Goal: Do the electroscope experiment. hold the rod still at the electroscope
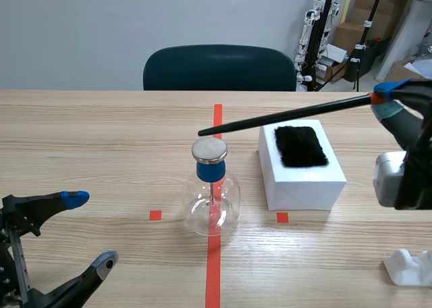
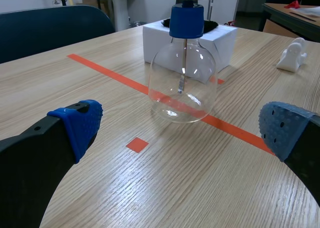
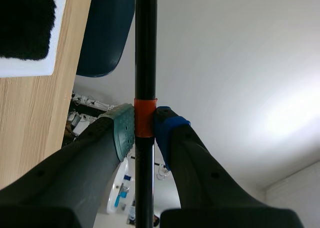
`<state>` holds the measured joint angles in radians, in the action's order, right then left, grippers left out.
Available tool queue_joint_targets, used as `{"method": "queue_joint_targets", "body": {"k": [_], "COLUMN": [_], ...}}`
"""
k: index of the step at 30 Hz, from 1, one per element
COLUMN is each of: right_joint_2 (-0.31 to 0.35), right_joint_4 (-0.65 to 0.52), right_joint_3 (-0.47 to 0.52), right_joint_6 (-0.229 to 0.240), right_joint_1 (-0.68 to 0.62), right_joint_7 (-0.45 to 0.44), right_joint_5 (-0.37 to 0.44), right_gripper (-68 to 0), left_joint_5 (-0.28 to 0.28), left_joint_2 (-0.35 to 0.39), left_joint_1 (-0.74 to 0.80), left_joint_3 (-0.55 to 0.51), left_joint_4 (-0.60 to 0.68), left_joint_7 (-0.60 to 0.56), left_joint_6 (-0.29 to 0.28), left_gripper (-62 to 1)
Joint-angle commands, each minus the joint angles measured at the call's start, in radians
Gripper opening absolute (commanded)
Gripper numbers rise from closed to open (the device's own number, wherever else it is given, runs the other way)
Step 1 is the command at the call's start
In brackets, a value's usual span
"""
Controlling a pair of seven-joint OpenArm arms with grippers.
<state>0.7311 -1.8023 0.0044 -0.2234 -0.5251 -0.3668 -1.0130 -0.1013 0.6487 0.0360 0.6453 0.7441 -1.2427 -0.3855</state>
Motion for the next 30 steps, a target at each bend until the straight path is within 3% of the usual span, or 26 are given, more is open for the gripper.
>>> {"method": "queue_joint_targets", "body": {"k": [1, 8, 12, 23, 30], "right_joint_2": [0.008, -0.003, -0.053, -0.272, -0.395], "right_joint_4": [-0.042, -0.124, -0.175, -0.234, -0.234], "right_joint_3": [0.053, 0.176, 0.270, 0.501, 0.527], "right_joint_6": [-0.016, -0.024, -0.050, -0.107, -0.106], "right_joint_1": [-0.014, -0.153, -0.249, -0.536, -0.652], "right_joint_7": [-0.008, -0.060, -0.112, -0.347, -0.434], "right_joint_5": [0.031, 0.086, 0.137, 0.312, 0.449], "right_gripper": [-67.9, -67.9, -67.9, -67.9, -67.9], "left_joint_5": [-0.006, -0.006, -0.006, -0.006, -0.006], "left_joint_2": [0.000, 0.000, 0.000, 0.000, 0.000], "left_joint_1": [0.000, 0.000, 0.000, 0.000, 0.000], "left_joint_3": [-0.004, -0.004, -0.004, -0.004, -0.004], "left_joint_4": [0.019, 0.019, 0.019, 0.019, 0.019], "left_joint_7": [-0.016, -0.016, -0.016, -0.016, -0.016], "left_joint_6": [0.001, 0.001, 0.001, 0.001, 0.001], "left_gripper": [1.4, 1.4, 1.4, 1.4, 1.4]}}
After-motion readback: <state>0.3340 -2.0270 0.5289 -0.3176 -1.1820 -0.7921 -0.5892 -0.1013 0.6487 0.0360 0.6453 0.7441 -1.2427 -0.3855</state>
